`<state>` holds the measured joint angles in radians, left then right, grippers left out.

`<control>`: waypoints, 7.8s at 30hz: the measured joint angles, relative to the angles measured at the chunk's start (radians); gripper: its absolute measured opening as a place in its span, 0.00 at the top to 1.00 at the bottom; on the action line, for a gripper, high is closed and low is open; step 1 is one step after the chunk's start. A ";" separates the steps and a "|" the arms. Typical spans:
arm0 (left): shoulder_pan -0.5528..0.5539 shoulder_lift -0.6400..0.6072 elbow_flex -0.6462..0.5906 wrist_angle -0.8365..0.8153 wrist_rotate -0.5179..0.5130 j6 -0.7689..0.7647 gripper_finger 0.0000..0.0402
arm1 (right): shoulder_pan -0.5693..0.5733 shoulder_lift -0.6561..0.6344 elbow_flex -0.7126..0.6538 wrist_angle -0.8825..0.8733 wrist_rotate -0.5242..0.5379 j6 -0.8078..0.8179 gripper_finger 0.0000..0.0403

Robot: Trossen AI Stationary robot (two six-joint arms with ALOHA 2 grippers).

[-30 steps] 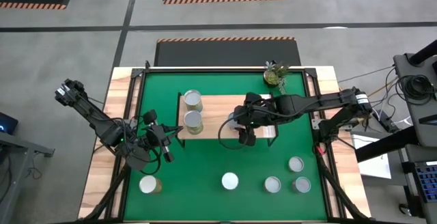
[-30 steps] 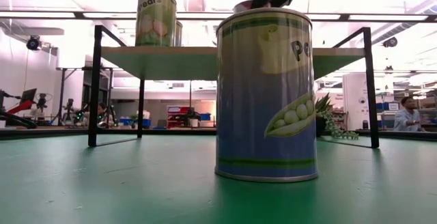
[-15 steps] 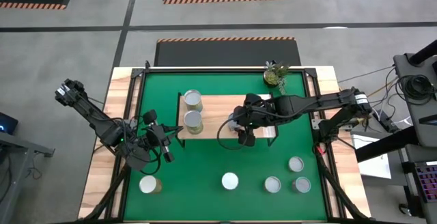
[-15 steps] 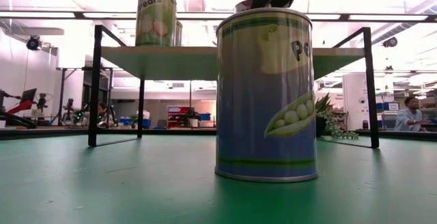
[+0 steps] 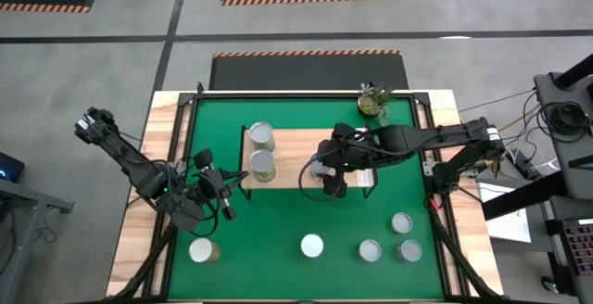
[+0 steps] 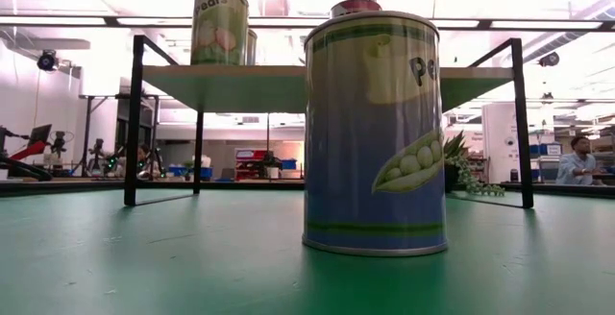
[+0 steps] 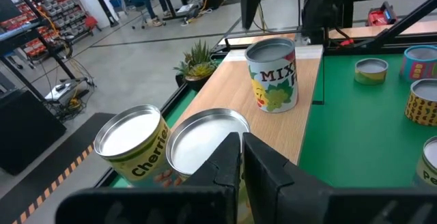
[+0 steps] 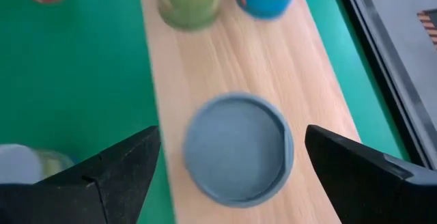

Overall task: Pick and place cans onto a shelf
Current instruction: Put the canned bean on the shelf, then put the canned blue on the shelf

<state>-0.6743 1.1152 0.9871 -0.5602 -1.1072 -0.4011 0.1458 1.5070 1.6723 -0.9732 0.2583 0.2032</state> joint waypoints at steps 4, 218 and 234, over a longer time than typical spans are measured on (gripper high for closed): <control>0.000 0.000 0.000 0.000 0.000 0.000 1.00 | 0.039 -0.002 0.080 -0.058 0.002 0.058 0.12; 0.000 0.000 0.000 0.074 0.002 0.113 1.00 | 0.460 0.100 0.099 -0.496 -0.006 0.852 0.52; 0.000 0.000 0.000 0.079 0.001 0.113 1.00 | 0.531 0.030 -0.254 -0.422 -0.124 1.134 0.53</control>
<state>-0.6743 1.1152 0.9874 -0.4816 -1.1058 -0.2886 0.6765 1.5368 1.4187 -1.3947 0.1348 1.3376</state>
